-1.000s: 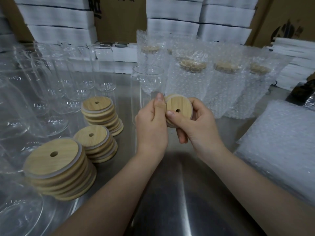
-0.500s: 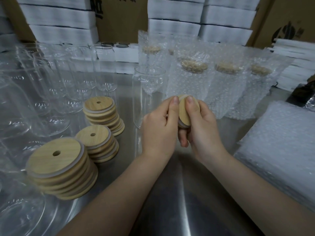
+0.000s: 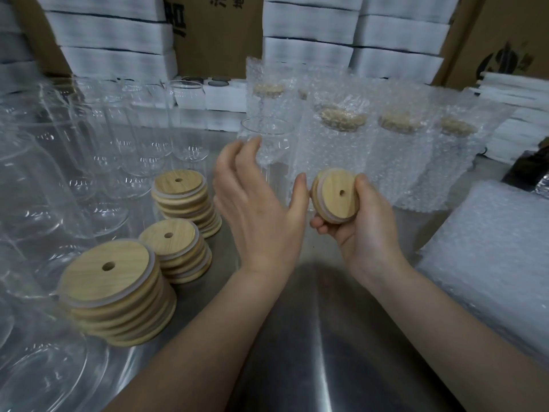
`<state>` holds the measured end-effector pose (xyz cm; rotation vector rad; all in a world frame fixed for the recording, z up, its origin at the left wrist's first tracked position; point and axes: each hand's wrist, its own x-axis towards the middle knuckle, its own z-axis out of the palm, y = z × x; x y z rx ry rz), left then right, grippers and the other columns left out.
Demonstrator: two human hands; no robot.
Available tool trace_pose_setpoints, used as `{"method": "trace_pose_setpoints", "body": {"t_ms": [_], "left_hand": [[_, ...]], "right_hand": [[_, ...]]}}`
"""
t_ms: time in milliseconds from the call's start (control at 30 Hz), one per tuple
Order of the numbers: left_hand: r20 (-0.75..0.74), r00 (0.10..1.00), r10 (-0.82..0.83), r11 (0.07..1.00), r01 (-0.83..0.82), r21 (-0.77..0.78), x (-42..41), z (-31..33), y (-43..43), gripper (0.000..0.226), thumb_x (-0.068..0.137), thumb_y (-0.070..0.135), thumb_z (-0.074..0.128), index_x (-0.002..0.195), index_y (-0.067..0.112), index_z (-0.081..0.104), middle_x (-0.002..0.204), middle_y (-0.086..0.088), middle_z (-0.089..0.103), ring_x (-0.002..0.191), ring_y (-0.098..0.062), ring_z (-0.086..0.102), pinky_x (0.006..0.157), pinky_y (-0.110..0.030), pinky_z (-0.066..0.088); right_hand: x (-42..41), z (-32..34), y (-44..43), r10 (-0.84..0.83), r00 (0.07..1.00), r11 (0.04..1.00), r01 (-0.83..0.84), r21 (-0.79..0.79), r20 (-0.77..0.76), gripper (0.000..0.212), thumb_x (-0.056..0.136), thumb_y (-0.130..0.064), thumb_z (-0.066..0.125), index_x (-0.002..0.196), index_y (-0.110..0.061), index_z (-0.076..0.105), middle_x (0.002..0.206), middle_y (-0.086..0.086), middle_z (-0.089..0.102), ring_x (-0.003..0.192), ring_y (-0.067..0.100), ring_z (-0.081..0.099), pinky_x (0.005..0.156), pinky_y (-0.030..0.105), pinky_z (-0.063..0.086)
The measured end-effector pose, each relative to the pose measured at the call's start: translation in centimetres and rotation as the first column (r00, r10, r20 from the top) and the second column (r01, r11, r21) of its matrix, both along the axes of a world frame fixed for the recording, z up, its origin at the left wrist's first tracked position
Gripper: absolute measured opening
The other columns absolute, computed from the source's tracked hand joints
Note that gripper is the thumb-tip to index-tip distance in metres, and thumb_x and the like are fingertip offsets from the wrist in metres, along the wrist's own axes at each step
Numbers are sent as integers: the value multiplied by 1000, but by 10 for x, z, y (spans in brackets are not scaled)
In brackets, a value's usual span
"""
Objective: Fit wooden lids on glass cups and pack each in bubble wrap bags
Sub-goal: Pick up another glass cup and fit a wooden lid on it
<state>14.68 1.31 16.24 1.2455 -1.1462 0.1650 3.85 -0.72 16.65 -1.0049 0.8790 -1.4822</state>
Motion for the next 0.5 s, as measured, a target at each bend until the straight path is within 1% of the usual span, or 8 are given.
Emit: {"method": "trace_pose_setpoints", "body": {"t_ms": [67,133,200,233,300,367,433,500], "left_hand": [[-6,999,-33,998,34,58,5,-4,-5,77,78,25,78,140,-2,40,140,-24,38,132,-39,38,112,-47,32],[-47,993,-105,983,110,143,9,-10,-11,91,79,30,79,148,3,27,150,-21,27,141,-33,25,119,-29,17],[-115,979,-170,963,190,193,13,-15,-18,102,78,32,80,153,8,16,157,-15,18,146,-23,15,112,-9,3],[-157,967,-203,950,233,208,15,-18,-21,106,77,32,81,154,10,11,159,-12,16,147,-19,13,109,-6,2],[-250,932,-263,918,322,233,18,-22,-26,113,76,31,83,155,14,4,162,-6,12,148,-13,11,111,-12,7],[-299,911,-284,894,364,260,21,-24,-29,116,74,30,84,156,19,2,162,-4,14,148,-12,15,114,-20,14],[-297,916,-269,888,355,291,22,-26,-32,113,72,29,85,154,20,8,160,-5,23,146,-16,23,119,-30,22],[-306,921,-243,894,335,299,23,-26,-34,105,71,28,87,151,17,20,152,-3,35,140,-18,35,117,-38,31]], "right_hand": [[-1,1,0,-4,1000,999,3,39,29,39,107,-30,31,109,-3,58,72,13,69,48,25,63,43,26,47],[-1,1,0,-8,996,996,0,90,84,37,106,-31,34,114,-3,58,74,11,72,53,24,67,46,25,50],[-2,2,0,6,986,990,-30,141,166,38,105,-33,37,117,-4,58,79,11,74,60,25,70,49,25,53],[-3,3,0,19,977,985,-54,161,212,38,104,-34,38,117,-5,59,82,11,74,64,26,71,51,25,53],[-3,5,-1,33,952,978,-94,189,305,37,103,-34,40,111,-5,61,87,13,73,73,30,71,54,27,56],[-4,7,-1,30,921,976,-111,186,389,34,101,-33,42,103,-5,62,90,16,70,79,33,69,58,31,58],[-5,8,-1,38,894,981,-118,154,446,31,99,-30,44,103,-5,61,100,20,65,84,34,66,65,36,59],[-6,10,-2,64,885,986,-128,108,462,28,98,-27,43,105,-5,59,107,22,61,87,32,64,71,39,59]]}}
